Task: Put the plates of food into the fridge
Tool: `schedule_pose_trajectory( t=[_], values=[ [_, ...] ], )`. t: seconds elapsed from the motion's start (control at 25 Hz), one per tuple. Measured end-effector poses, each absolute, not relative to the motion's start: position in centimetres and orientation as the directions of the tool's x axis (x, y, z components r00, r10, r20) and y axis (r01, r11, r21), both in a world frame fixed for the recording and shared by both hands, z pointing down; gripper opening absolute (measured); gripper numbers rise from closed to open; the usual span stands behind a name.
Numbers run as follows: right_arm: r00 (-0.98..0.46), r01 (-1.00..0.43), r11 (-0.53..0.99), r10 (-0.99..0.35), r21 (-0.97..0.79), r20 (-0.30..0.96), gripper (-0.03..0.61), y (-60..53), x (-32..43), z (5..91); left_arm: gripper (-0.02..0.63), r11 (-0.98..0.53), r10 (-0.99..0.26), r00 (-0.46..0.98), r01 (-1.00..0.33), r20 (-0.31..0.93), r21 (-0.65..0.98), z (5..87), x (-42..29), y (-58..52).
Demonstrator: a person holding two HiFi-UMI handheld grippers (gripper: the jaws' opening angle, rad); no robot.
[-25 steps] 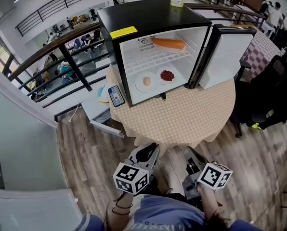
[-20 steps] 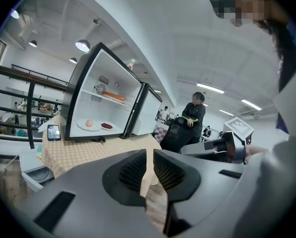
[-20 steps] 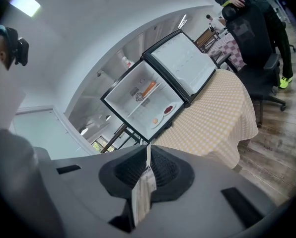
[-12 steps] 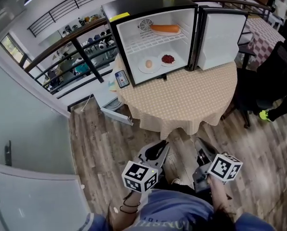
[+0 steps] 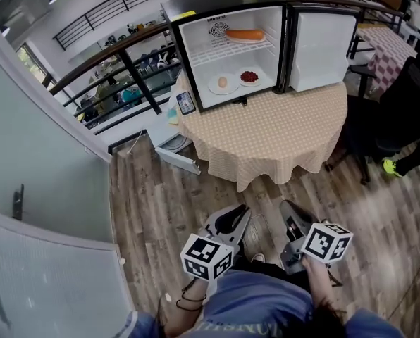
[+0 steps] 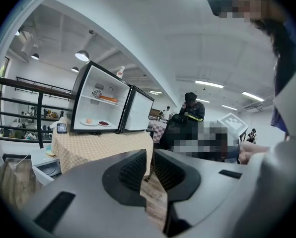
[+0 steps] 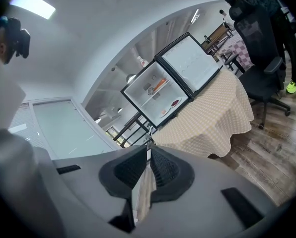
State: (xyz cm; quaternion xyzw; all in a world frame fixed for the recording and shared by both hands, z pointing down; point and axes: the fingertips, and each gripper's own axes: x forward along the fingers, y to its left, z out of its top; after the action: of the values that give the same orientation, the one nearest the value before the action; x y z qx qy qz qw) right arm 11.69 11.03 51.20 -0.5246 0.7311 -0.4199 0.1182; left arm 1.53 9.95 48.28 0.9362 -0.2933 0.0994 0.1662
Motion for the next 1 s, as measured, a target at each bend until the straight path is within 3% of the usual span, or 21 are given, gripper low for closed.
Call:
schedule_pose_trajectory(
  t=[1.0],
  values=[
    [-0.372, -0.693, 0.058, -0.883, -0.719, 0.287, 0.029, 15.2, 12.8, 52.1, 0.049, -0.807, -0.464, 0.828, -0.542, 0.316, 0.235, 49.0, 2.2, 14.1]
  ],
)
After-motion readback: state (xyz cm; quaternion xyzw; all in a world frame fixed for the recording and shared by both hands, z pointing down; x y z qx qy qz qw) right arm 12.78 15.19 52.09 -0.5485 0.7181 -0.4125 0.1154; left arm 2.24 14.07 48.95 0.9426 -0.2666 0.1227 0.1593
